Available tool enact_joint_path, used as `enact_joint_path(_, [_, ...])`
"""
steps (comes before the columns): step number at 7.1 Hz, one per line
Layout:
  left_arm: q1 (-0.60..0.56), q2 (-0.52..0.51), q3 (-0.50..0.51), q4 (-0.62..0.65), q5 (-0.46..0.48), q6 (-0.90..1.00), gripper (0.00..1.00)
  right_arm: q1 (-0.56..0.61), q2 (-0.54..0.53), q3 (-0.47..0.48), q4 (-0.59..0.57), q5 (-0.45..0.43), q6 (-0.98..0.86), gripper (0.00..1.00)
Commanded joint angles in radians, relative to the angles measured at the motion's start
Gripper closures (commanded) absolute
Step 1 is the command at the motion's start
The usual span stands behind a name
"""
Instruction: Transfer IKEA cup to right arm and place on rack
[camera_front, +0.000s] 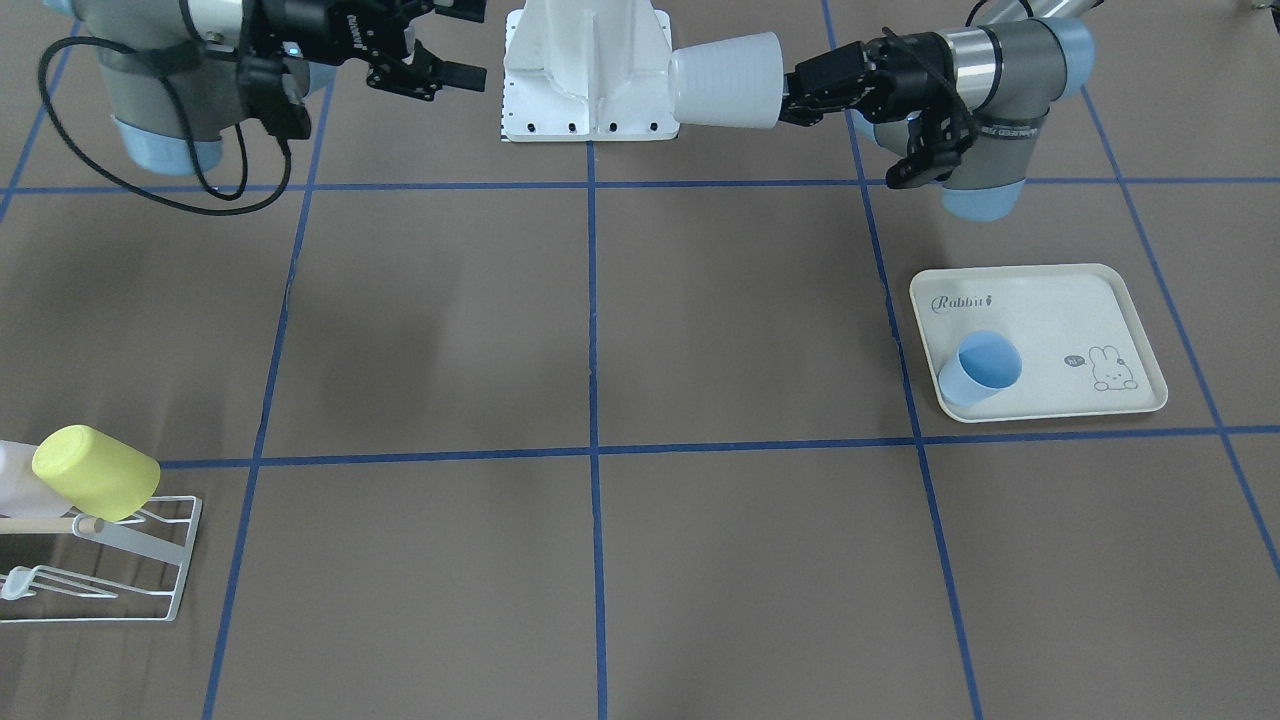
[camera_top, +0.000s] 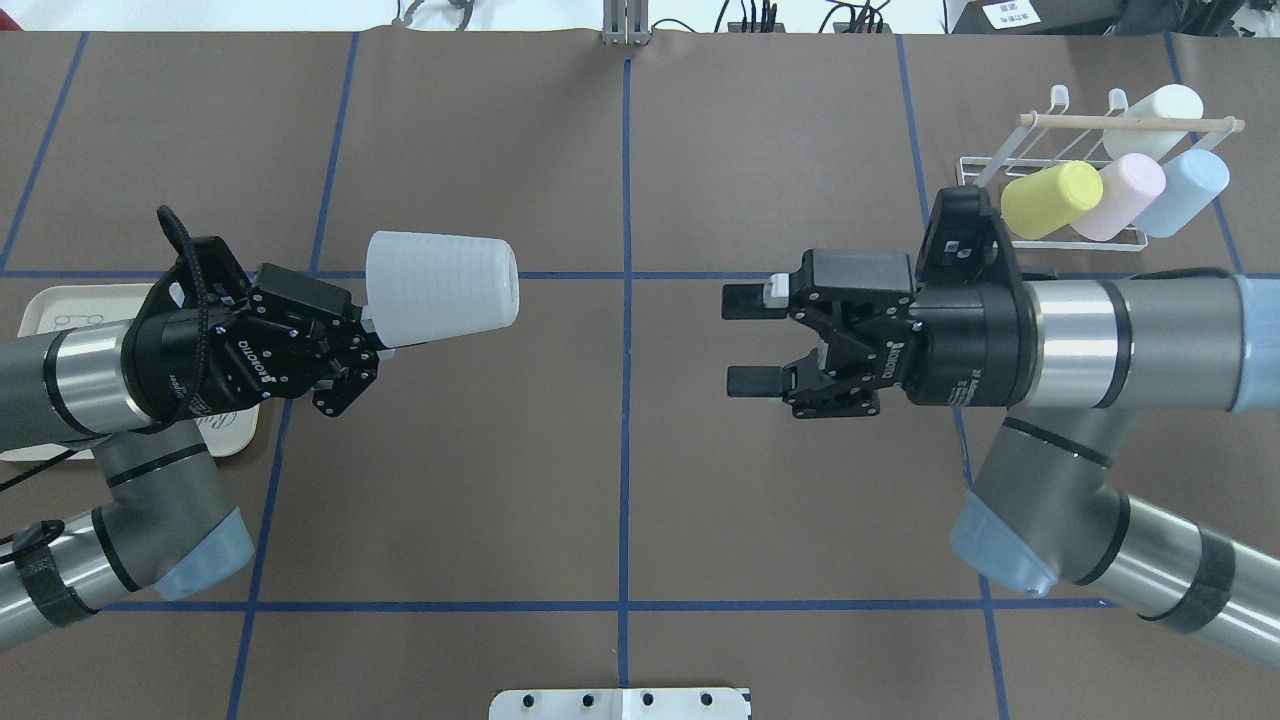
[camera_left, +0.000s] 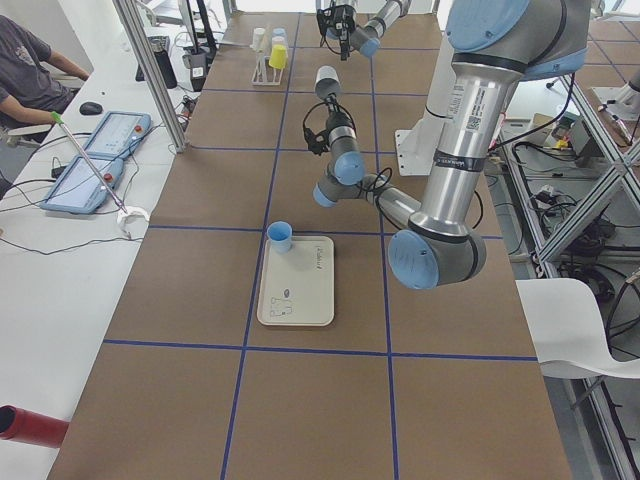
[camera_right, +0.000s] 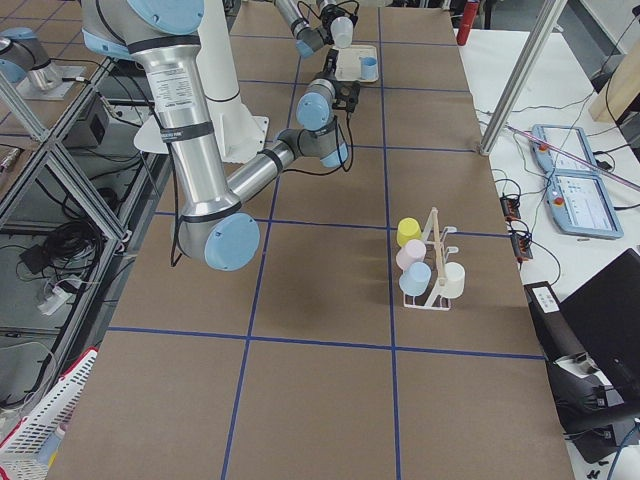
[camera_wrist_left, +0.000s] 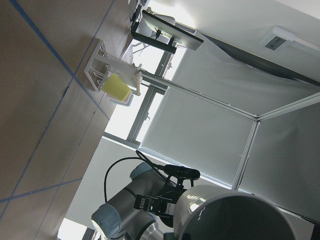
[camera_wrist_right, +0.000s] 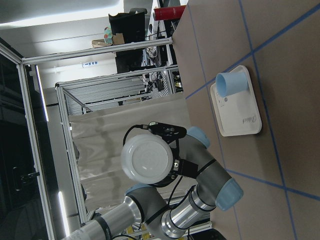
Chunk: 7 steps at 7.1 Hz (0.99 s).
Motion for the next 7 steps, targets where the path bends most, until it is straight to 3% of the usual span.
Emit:
enact_joint_path(1, [0.036, -0.006, -0.026, -0.003, 0.003, -0.002, 1.00, -0.070, 0.025, 0.002, 0.025, -0.075, -0.005, 0.01])
enact_joint_path(3, [0.070, -0.006, -0.032, -0.011, 0.019, -0.002, 1.00, -0.114, 0.025, -0.009, 0.072, -0.136, -0.016, 0.01])
enact_joint_path(7, [0.151, -0.024, -0.024, -0.009, 0.074, 0.001, 1.00, -0.127, 0.025, -0.033, 0.064, -0.143, -0.090, 0.01])
